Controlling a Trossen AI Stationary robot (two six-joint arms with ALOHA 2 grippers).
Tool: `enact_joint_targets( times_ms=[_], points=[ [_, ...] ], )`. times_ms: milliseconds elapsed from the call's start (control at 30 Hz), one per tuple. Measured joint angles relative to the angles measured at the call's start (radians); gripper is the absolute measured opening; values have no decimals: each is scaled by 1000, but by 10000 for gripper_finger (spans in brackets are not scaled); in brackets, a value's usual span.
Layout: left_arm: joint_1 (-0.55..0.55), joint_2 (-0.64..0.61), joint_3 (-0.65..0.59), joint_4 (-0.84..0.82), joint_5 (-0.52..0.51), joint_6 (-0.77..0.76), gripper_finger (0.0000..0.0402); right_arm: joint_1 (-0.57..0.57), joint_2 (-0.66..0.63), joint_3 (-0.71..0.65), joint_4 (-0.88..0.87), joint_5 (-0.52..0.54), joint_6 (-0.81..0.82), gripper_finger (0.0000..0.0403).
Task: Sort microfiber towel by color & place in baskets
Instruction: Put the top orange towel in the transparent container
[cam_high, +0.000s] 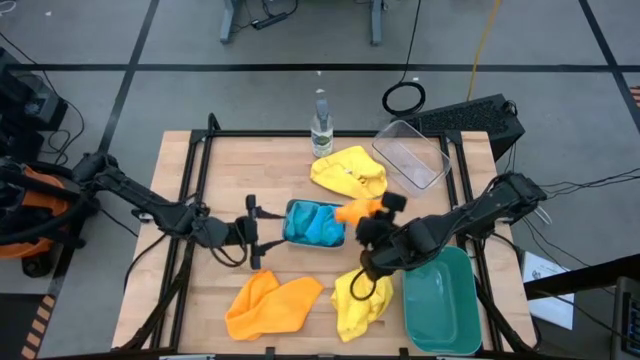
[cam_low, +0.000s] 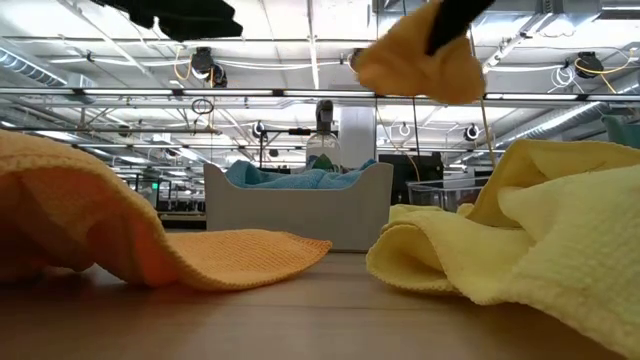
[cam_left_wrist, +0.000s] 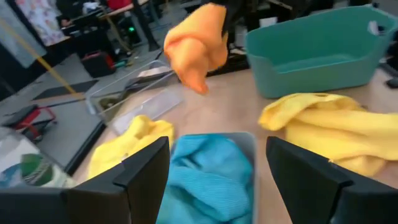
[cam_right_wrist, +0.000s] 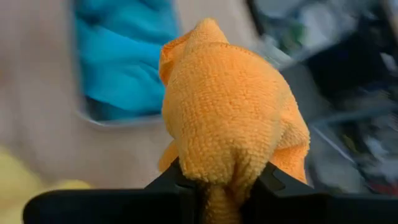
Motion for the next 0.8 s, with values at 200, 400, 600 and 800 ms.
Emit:
enact_joint_targets(
  times_ms=[200,400,600,800],
  points=[
    [59,0,0,-53,99,-63,271,-15,-44,0,-236,28,118,58],
    [64,21,0,-158,222,-261,271,-26,-96,0,-292,38,161,59],
    [-14,107,0,-181,343,-428,271,-87,-118,1,-292,105,97,59],
    [-137,257,0,-157,344,-499,271,-245,-120,1,-293,131,-27,59]
  ],
)
